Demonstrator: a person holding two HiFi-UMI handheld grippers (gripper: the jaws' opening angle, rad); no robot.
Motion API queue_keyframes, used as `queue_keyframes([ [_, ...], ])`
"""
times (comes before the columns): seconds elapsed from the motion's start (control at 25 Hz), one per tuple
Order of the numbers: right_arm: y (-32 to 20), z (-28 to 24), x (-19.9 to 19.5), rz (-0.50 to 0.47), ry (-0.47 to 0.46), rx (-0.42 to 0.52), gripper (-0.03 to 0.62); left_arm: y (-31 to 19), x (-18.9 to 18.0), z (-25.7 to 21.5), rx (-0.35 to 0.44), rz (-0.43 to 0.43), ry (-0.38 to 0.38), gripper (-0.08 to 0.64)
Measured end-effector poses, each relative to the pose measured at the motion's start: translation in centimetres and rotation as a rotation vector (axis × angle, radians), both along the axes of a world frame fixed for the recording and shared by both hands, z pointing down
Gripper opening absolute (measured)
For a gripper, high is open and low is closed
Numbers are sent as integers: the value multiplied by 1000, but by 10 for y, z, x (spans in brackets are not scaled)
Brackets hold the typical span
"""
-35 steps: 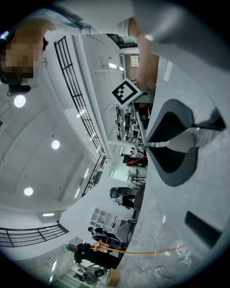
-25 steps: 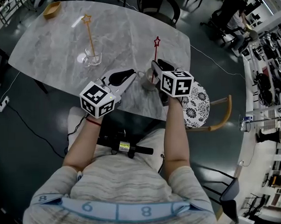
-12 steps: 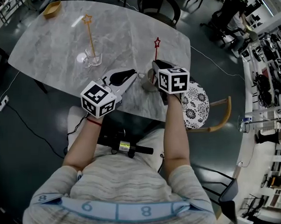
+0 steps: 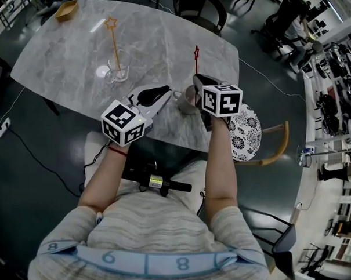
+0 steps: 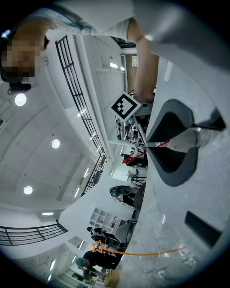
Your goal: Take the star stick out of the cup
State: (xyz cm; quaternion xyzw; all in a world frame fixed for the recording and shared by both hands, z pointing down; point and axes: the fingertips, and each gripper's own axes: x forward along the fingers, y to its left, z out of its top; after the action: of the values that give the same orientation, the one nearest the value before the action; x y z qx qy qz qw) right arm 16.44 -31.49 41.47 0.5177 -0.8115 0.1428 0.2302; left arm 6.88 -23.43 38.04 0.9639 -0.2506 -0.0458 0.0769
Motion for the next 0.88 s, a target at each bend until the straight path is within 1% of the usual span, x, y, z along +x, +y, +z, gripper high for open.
queue_keyframes([
  [0.16,3,-16,1,1,-63,24,20,1,1,0,-1,4,-2,28],
  [0.4,10,-57,7,-1,-133,92,20,1,3,1,-6,7,0,28],
  [0.56,14,-85,19,18,-172,150,20,2,6,2,-6,17,-4,28],
  [0.72,21,-111,36,49,-240,203,20,4,9,3,-5,25,-6,28],
  [0.8,23,-117,46,70,-255,209,20,4,10,3,-3,28,-6,28],
  [0.88,25,-114,58,94,-264,189,20,4,11,3,-2,29,-7,28],
])
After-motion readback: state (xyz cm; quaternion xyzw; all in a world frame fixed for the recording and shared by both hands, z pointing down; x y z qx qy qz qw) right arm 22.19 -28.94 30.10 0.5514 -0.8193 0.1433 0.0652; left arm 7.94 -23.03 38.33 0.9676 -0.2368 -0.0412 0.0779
